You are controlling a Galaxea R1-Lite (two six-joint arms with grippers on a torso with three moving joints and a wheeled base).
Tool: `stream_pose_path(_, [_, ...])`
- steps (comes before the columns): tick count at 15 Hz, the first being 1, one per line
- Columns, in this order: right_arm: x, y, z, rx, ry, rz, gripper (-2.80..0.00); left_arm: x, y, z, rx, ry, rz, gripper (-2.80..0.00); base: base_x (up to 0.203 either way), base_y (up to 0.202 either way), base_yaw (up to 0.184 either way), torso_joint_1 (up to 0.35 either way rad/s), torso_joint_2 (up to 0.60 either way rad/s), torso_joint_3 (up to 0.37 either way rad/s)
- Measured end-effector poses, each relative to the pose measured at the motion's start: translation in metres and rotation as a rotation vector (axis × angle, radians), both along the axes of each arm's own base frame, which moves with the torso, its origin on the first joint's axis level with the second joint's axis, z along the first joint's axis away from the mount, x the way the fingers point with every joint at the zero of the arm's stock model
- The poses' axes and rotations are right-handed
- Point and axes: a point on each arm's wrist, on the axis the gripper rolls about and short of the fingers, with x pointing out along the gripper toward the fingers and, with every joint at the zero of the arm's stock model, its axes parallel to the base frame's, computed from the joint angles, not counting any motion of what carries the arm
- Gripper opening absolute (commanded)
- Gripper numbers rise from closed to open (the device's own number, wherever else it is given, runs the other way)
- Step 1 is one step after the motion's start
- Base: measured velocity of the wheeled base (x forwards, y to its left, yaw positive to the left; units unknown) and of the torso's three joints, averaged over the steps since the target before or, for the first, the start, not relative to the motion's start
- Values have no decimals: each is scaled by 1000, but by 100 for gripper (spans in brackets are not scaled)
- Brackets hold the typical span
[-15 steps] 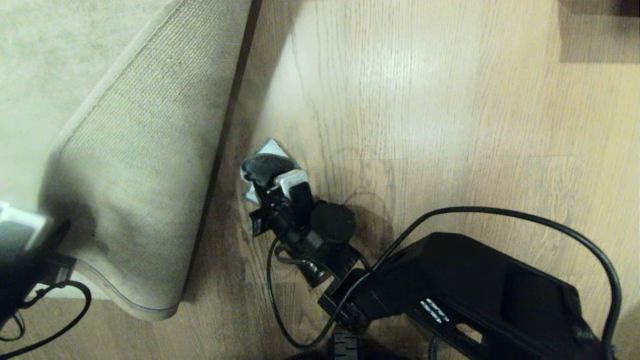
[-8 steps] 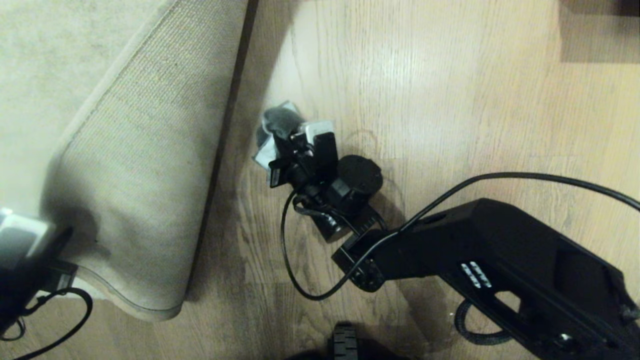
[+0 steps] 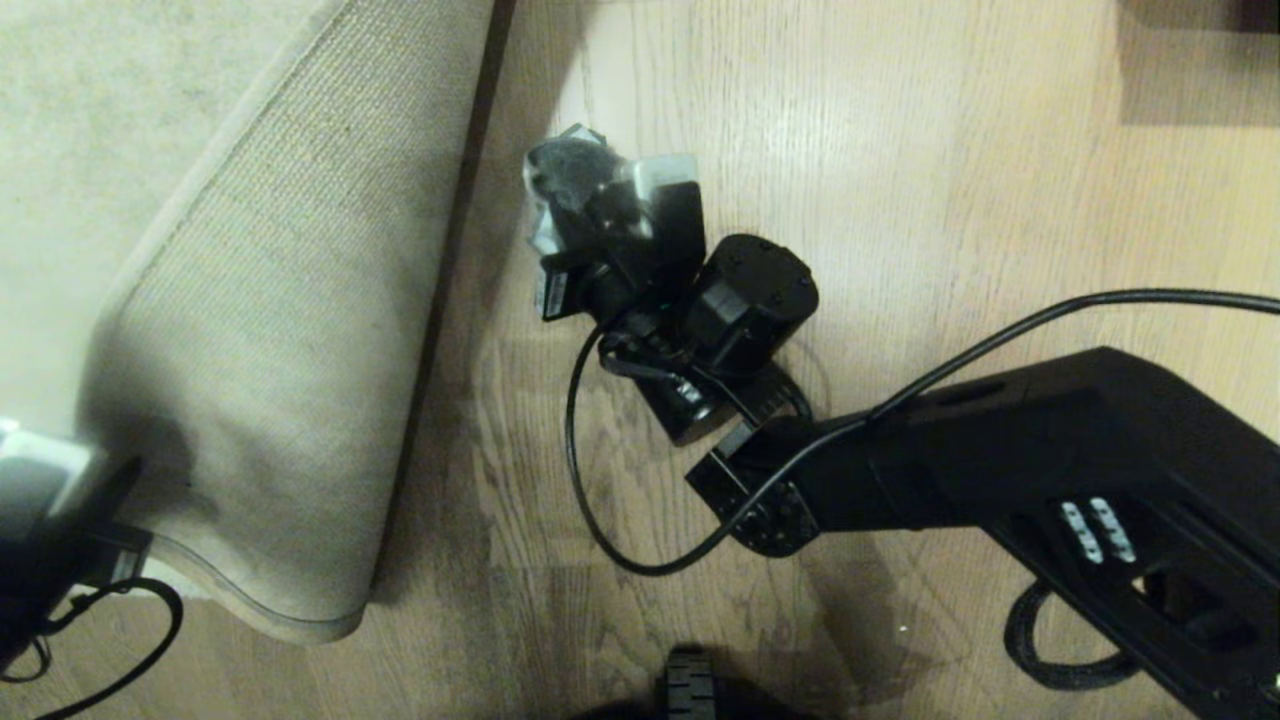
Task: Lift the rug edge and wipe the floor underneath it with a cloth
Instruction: Wipe the floor under the carpet with a rag
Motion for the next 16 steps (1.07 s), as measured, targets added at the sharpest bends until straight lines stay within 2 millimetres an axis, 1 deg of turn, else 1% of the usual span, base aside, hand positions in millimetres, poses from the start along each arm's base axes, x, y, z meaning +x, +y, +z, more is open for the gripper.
stream_pose_path(2, [-11,3,-11,-28,26,17,-280,0,0,0,0,0,0,-280,0,0,0,0,0,0])
stream_pose_path(4, [-23,6,-31,-60,64,25,-280,0,0,0,0,-1,0,-280,0,0,0,0,0,0])
stream_pose_path(5, [-30,7,-43,-80,82,33,-280,0,0,0,1,-1,0,-280,0,0,0,0,0,0])
stream_pose_path(8, [-53,7,-90,-164,160,55,-280,0,0,0,0,0,0,-280,0,0,0,0,0,0])
stream_pose_path(10, [-70,11,-119,-219,222,80,-280,-1,-1,-1,1,4,-5,-280,0,0,0,0,0,0])
stream_pose_path(13, [-77,18,-152,-282,273,96,-280,0,-2,-2,0,10,-10,-280,0,0,0,0,0,0])
stream_pose_path(16, [-70,29,-168,-288,278,96,-280,0,-2,-2,1,14,-10,-280,0,0,0,0,0,0])
